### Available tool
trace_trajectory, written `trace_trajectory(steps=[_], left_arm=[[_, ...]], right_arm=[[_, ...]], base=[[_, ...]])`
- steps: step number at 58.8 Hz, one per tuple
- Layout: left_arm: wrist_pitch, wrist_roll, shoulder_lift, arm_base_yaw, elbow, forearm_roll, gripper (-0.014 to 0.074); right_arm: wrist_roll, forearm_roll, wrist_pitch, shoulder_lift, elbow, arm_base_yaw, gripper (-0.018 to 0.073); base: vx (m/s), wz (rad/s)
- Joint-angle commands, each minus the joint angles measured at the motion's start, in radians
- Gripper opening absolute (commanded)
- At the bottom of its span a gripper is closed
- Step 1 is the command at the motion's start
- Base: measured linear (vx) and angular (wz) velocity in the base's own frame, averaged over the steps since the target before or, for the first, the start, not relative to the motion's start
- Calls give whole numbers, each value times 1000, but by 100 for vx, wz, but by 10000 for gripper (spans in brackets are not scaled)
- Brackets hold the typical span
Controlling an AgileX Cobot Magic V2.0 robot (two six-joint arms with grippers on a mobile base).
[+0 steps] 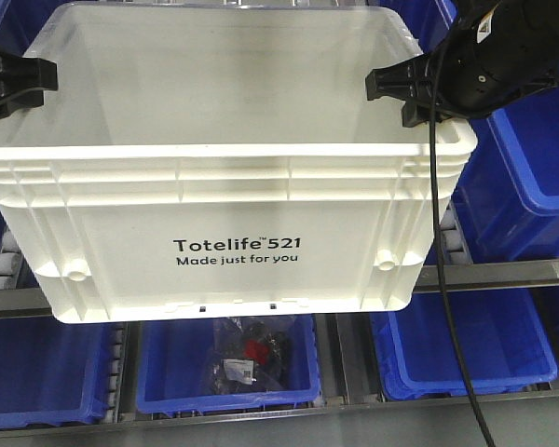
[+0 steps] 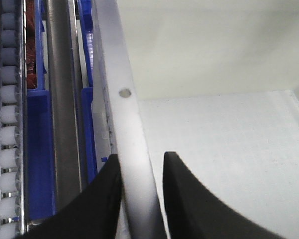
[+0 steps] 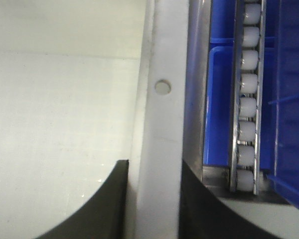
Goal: Move bin from left to right shelf
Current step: 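Pull the held crate back away from the shelf, then hold the crate with both grippers while the base turns away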
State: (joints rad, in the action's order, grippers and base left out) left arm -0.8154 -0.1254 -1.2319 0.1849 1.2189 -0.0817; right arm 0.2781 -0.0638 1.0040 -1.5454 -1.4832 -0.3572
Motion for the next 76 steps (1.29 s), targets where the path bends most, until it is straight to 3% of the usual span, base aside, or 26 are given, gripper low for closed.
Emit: trace_trajectory(steps=[1, 76], left_arm=[[110, 28, 44, -1, 40, 20, 102], [110, 28, 44, -1, 40, 20, 102]], right_arm=[[-8, -69, -117, 55, -37, 11, 19], [-8, -66, -116, 55, -37, 11, 19]], base=[[-9, -10], [-8, -1]])
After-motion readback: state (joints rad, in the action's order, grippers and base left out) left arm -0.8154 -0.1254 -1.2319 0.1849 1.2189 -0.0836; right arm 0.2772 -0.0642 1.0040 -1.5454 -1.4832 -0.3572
